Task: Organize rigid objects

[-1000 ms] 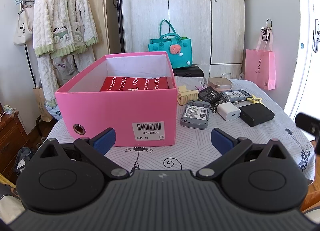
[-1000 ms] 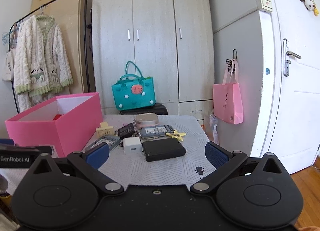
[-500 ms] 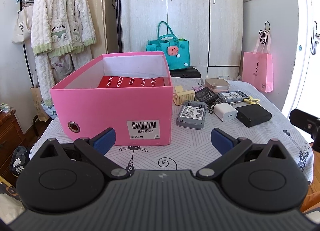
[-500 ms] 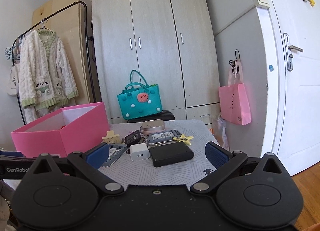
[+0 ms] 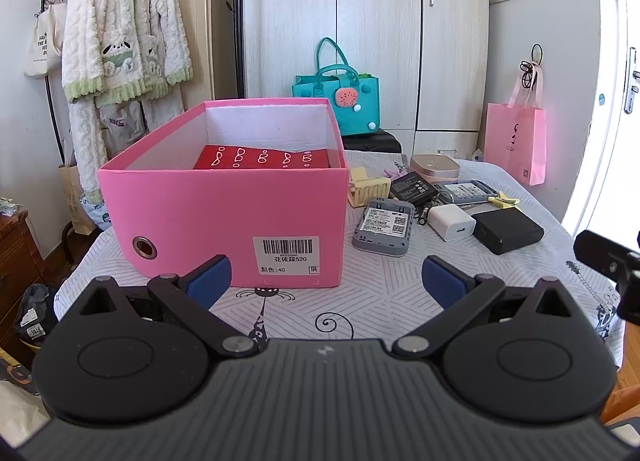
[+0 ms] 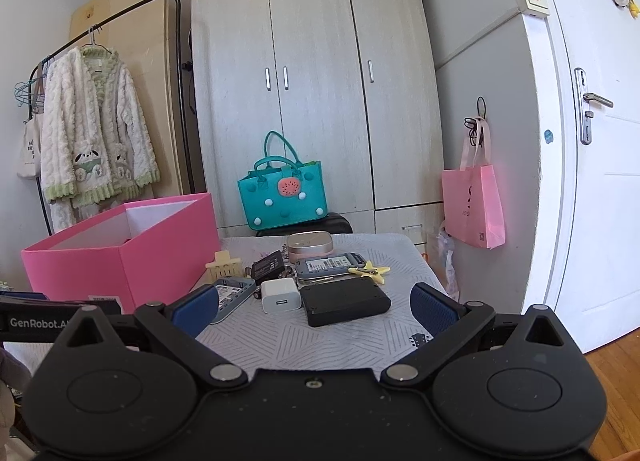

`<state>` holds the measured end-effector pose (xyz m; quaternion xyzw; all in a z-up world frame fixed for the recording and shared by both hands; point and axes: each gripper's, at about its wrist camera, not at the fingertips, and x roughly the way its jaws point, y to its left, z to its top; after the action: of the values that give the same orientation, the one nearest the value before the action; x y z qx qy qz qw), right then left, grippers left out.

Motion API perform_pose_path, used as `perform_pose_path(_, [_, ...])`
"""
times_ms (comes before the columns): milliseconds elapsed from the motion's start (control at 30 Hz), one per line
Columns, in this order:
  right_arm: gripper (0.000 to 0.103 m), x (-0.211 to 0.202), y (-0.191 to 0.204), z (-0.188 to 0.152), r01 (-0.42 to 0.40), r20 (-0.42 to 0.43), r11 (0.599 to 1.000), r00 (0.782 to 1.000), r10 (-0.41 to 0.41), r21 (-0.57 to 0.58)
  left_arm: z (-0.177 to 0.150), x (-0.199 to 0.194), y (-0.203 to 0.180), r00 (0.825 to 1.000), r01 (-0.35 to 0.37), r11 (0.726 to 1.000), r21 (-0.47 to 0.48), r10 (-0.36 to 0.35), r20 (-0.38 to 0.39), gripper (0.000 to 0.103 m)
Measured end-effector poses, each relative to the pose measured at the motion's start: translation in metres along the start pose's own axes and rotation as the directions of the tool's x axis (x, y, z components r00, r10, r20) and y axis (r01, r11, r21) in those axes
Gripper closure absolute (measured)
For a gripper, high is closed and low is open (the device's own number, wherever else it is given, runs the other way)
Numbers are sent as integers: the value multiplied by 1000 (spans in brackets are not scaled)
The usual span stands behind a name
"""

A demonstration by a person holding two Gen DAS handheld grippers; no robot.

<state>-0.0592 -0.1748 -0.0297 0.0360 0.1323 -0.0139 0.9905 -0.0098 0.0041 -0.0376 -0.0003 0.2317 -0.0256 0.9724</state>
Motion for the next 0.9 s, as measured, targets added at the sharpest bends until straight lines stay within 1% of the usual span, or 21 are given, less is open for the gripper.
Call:
perform_pose_path(733, [0,4,5,-2,1,-17,999,1000,-1,-33,0,0,1,1000,1,1000,1,-1,2,0])
perform_pose_path(900, [0,5,4,-3,7,-4,999,1000,-7,-35,1,0,1,1000,1,1000,5,-1,0,0])
